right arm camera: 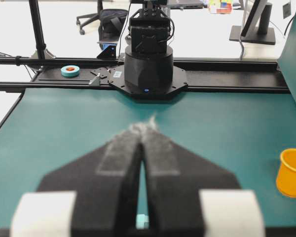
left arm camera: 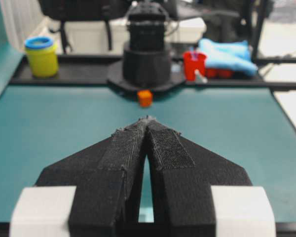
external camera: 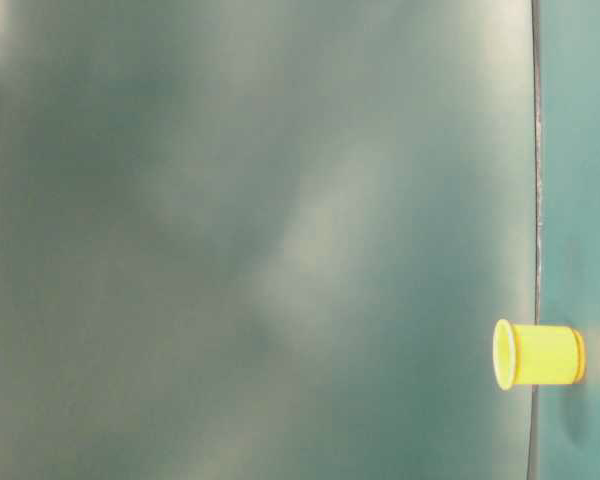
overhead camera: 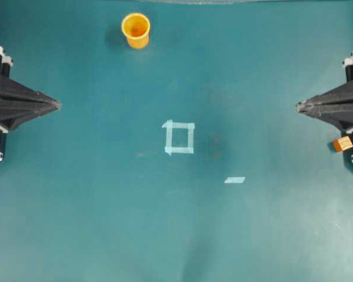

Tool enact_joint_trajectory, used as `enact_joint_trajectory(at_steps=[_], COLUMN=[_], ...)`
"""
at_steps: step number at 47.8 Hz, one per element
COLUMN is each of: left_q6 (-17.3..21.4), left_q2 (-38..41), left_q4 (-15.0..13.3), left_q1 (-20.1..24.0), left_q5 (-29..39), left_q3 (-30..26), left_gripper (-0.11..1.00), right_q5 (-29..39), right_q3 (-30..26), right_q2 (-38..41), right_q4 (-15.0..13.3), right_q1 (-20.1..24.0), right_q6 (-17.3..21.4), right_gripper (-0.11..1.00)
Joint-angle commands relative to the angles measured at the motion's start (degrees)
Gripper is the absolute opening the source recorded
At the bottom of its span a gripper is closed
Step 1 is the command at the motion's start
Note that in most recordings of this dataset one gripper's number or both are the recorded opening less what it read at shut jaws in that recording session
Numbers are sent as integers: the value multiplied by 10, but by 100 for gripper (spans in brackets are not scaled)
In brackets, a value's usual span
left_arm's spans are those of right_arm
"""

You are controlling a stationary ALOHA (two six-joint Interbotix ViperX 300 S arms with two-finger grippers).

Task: Hold the block with right arm and the cup with left arm, then put the block into the cup.
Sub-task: 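Move the left gripper toward the orange cup and open it around the rim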

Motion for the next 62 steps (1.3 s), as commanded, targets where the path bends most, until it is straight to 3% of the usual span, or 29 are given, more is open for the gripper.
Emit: enact_joint_trajectory(at_steps=[1,5,10,15,28,35,44,52,56,62], left_q6=[2,0,4,3,4,5,4,-6,-6,0], left_q2=[15,25,44,64,137,184,245,301,330,380], left_q4=[4,4,4,6,8,10,10,9,10,10], left_q1=[57,94,142,174,199,200,226,265,278,290], left_q5=[40,84,126,129,109,87,84,83,83,84], left_q3=[-12,-21,-33,-38,-48,-60,-83,-111,-128,-157], left_gripper=[-1,1,0,1,5,18,50,81,87,88], right_q5=[4,48,156,243,374,423,471,504,533,587], right_q3=[-15,-27,-54,-78,-107,-116,-128,-137,-143,-154], right_q2=[4,11,23,27,25,24,22,19,18,20], right_q4=[5,5,6,6,6,6,6,6,6,6], right_q1=[-4,-7,-16,-23,-26,-26,-26,-26,-26,-26], right_q6=[2,8,25,42,99,127,149,154,154,155], right_gripper=[0,0,0,0,0,0,1,19,33,52])
